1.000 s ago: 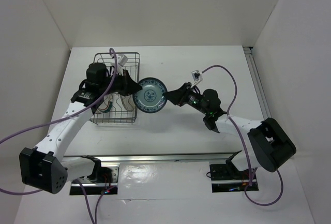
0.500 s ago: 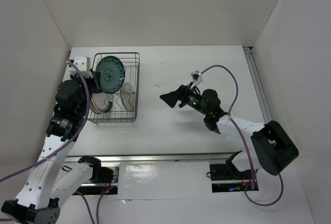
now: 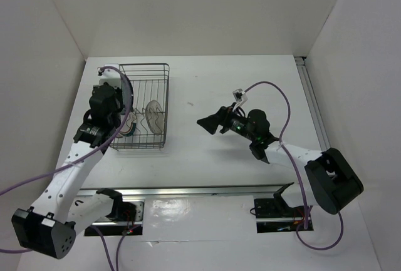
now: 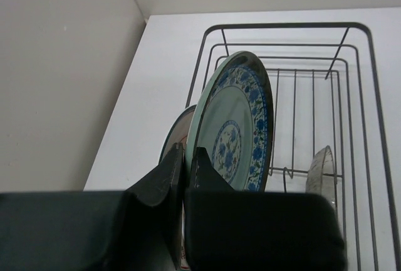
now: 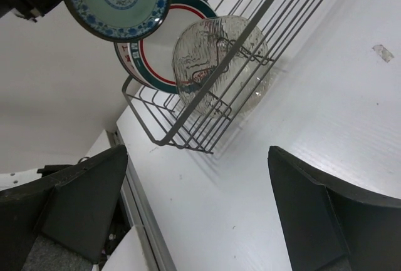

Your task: Load the plates into the dish rack

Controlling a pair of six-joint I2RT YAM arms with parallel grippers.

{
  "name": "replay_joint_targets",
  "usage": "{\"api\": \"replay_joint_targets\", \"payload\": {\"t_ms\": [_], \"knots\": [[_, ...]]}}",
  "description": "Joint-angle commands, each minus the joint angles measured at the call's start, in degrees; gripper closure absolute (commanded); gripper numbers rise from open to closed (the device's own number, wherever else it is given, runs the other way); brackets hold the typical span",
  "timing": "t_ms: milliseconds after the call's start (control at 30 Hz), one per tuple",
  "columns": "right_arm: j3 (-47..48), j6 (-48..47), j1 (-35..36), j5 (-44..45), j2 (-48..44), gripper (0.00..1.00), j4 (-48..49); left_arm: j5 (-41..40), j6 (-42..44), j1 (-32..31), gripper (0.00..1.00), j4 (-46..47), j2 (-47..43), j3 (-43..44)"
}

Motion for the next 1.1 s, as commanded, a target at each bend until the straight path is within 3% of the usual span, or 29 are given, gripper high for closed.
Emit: {"api": "replay_joint_targets", "payload": {"t_ms": [0, 433, 767, 800, 833, 933, 1000, 1067], "knots": [[-1.3, 0.3, -1.1, -3.1, -2.6, 0.0, 4.3, -3.5, 0.8, 0.1, 1.0, 4.1, 1.6, 1.1], [-3.5, 4.9, -11.2, -10.0, -3.6, 0.0, 9.5, -0.1, -1.9, 0.1, 1.0, 2.4, 9.1, 1.1], [-3.5, 5.7, -13.0, -11.2, -4.9, 0.0, 9.0, 1.6, -3.6, 0.1, 0.98, 0.1, 14.6, 1.6], [-3.5, 5.7, -13.0, -11.2, -4.9, 0.0, 9.0, 1.6, -4.3, 0.1, 0.92, -0.5, 15.1, 2.4], [-3.5, 5.2, -13.0, -11.2, -4.9, 0.0, 8.4, 1.6, -4.8, 0.1, 0.75, -1.9, 15.6, 2.9], [-3.5, 5.2, -13.5, -11.2, -6.3, 0.0, 6.9, 2.3, -5.5, 0.1, 0.44, -2.9, 16.2, 3.7], [-2.8, 4.7, -13.5, -11.2, -6.9, 0.0, 5.5, 3.0, -6.0, 0.1, 0.3, -2.9, 14.8, 3.7], [-2.2, 3.9, -13.5, -10.6, -8.1, 0.0, 2.9, 4.2, -6.0, 0.1, 0.23, -2.9, 13.5, 3.7]]}}
